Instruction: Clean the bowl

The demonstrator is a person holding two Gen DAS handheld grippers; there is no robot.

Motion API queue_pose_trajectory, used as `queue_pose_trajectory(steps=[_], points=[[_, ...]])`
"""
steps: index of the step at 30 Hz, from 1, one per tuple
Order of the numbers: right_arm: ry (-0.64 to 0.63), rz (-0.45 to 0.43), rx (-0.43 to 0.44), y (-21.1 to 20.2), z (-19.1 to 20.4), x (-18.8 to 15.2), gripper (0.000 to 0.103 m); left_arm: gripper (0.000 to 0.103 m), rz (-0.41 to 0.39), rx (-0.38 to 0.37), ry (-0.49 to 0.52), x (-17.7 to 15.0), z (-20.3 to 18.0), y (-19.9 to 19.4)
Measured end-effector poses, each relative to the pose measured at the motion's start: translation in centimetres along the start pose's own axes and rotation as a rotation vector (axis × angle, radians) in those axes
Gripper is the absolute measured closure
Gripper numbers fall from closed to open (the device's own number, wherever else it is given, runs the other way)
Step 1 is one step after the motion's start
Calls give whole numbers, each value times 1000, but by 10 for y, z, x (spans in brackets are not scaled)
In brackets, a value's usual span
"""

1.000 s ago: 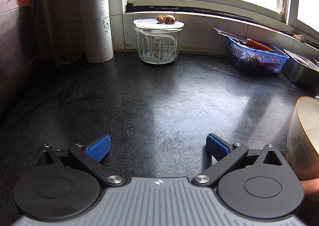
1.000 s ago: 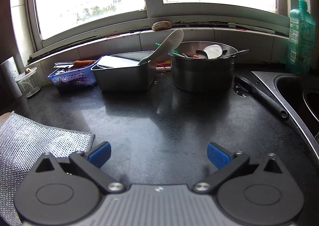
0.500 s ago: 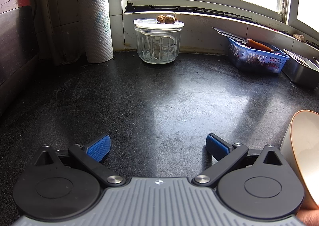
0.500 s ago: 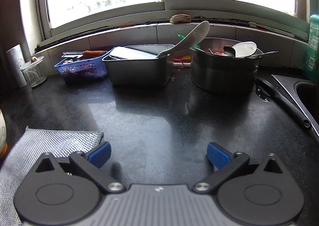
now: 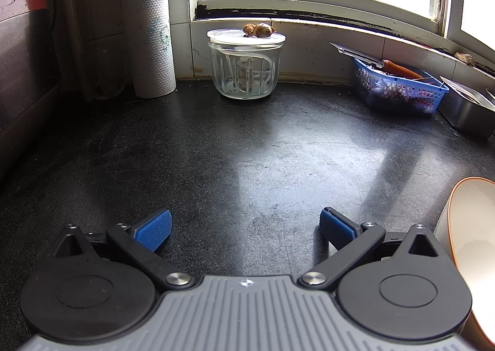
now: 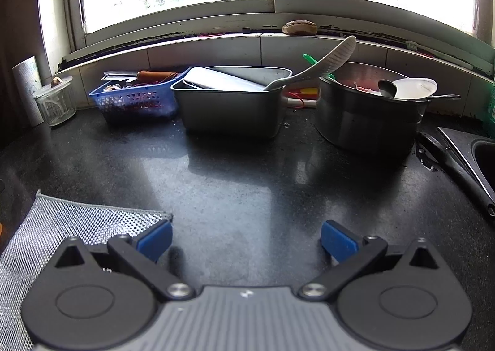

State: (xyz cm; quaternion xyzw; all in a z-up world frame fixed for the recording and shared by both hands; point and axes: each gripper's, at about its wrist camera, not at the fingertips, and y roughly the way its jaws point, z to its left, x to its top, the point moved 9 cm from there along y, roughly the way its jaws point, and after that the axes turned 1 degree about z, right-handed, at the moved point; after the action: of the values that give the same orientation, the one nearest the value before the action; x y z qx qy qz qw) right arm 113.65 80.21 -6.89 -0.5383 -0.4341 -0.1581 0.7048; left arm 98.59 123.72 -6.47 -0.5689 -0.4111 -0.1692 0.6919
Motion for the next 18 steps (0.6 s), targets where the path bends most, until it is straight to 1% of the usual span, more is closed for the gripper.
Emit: queue_pose_trajectory(steps=[4, 18], points=[[-35, 13, -35, 3, 4, -1, 0, 0, 0, 0, 0, 0, 0, 0], [-32, 13, -36, 2, 2, -2, 0, 0, 0, 0, -1, 0, 0, 0]])
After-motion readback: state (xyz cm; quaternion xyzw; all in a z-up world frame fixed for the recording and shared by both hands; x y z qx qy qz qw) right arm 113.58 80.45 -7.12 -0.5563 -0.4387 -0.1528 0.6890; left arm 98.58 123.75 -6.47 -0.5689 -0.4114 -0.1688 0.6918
